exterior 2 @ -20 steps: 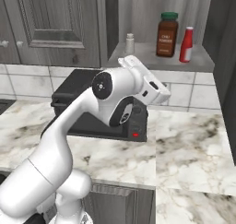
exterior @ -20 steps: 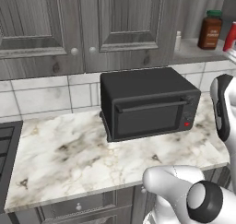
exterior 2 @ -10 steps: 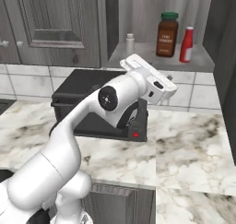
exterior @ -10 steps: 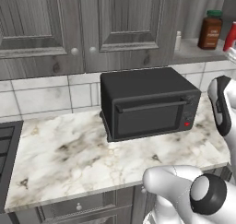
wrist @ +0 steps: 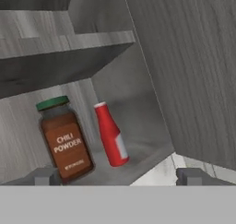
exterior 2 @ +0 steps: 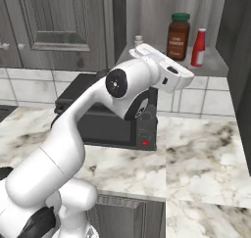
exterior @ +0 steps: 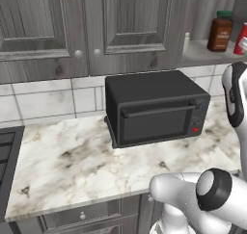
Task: Collect the paprika, ketchup, and shaker from the cabinet and place them next to the stove.
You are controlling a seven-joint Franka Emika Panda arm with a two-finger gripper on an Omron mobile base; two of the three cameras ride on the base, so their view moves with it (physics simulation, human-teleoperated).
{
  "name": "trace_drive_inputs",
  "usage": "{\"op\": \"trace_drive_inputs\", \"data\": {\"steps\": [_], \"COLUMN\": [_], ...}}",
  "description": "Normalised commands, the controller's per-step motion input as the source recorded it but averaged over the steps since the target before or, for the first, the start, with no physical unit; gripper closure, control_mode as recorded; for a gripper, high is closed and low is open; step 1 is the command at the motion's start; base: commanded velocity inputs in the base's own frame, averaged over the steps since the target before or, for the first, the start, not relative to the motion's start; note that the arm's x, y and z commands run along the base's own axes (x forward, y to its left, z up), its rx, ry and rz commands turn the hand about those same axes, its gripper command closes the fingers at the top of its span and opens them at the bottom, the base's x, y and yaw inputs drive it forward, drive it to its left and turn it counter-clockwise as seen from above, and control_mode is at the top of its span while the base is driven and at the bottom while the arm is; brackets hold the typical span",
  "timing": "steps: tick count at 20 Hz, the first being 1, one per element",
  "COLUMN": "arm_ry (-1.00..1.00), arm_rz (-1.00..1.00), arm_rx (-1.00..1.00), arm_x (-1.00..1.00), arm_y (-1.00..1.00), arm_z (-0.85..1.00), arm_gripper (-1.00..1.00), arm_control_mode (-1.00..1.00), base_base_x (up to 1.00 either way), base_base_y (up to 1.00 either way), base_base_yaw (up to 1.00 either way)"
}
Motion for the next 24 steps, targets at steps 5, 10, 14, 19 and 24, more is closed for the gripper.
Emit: {"op": "trace_drive_inputs", "data": {"steps": [5,10,14,19,24], "arm_ry": [0.22,0.25,0.03,0.02,0.01], "arm_rz": [-0.01,0.00,0.00,0.00,0.00], "arm_rx": [-0.12,-0.12,0.02,0.00,0.00], "arm_x": [-0.08,-0.01,0.00,0.01,0.00], "arm_y": [0.00,0.00,-0.05,0.00,-0.03], "arm_z": [0.22,0.04,-0.11,-0.03,0.00], "arm_gripper": [-1.00,-1.00,-1.00,-1.00,-1.00], "arm_control_mode": [-1.00,-1.00,-1.00,-1.00,-1.00], "base_base_x": [0.00,0.00,0.00,0.00,0.00], "base_base_y": [0.00,0.00,0.00,0.00,0.00], "base_base_yaw": [0.00,0.00,0.00,0.00,0.00]}}
